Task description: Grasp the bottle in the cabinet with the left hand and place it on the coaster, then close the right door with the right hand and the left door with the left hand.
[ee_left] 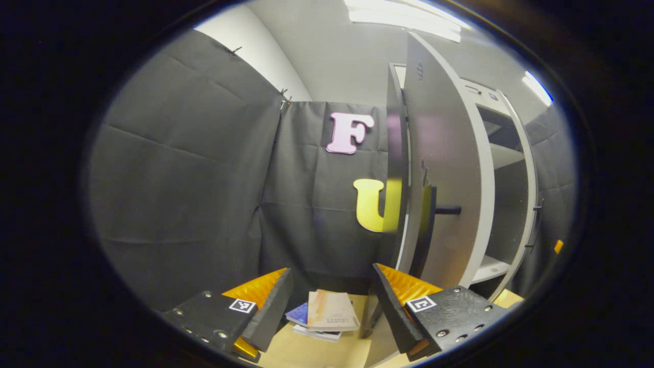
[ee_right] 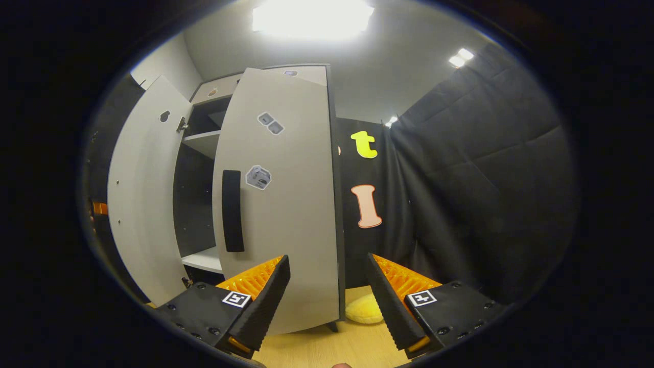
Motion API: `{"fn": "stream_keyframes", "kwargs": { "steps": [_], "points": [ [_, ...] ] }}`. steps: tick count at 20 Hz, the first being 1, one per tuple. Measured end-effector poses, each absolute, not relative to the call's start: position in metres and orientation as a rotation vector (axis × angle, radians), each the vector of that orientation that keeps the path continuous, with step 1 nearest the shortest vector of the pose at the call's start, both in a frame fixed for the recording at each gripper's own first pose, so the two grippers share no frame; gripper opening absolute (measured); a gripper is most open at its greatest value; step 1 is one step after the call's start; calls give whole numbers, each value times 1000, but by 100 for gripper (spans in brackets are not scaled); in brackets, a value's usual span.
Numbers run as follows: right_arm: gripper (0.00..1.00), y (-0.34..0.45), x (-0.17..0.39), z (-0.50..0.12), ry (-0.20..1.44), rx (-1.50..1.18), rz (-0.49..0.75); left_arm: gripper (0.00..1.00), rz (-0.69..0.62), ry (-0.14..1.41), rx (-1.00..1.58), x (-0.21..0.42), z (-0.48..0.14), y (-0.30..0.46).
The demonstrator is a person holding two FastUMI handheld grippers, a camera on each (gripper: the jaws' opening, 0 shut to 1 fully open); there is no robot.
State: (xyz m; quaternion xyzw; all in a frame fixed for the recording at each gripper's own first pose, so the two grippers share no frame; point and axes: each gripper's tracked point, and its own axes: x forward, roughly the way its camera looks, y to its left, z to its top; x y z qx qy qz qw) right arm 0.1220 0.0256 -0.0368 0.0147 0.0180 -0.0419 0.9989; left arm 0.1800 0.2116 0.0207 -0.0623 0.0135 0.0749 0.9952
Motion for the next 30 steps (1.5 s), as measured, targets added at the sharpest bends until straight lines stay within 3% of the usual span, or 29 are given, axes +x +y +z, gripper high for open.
{"fn": "stream_keyframes", "kwargs": {
  "steps": [2, 3, 4, 7, 8, 9, 23, 24, 25, 30],
  "points": [
    [95, 9, 118, -36, 38, 24, -102, 90, 180, 14, -92, 179, 23, 212],
    [95, 1, 117, -35, 37, 21, -110, 96, 191, 7, -90, 178, 23, 210],
    [95, -6, 116, -35, 37, 20, -115, 90, 199, 8, -94, 176, 23, 207],
    [95, -19, 116, -35, 38, 15, -114, 91, 224, 14, -112, 174, 21, 204],
    [95, -23, 117, -33, 32, 14, -109, 97, 231, 13, -121, 172, 21, 202],
    [95, -24, 119, -31, 28, 12, -104, 91, 233, 18, -133, 171, 18, 199],
    [95, -34, 133, -38, 24, -32, -16, 95, 178, 16, -179, 170, 24, 117],
    [95, -36, 132, -38, 24, -34, -16, 92, 169, 17, -179, 172, 24, 111],
    [95, -39, 131, -39, 23, -37, -18, 98, 158, 18, -181, 172, 23, 104],
    [95, -60, 121, -34, 14, -62, -43, 86, 95, 18, -210, 187, 24, 64]
  ]
}}
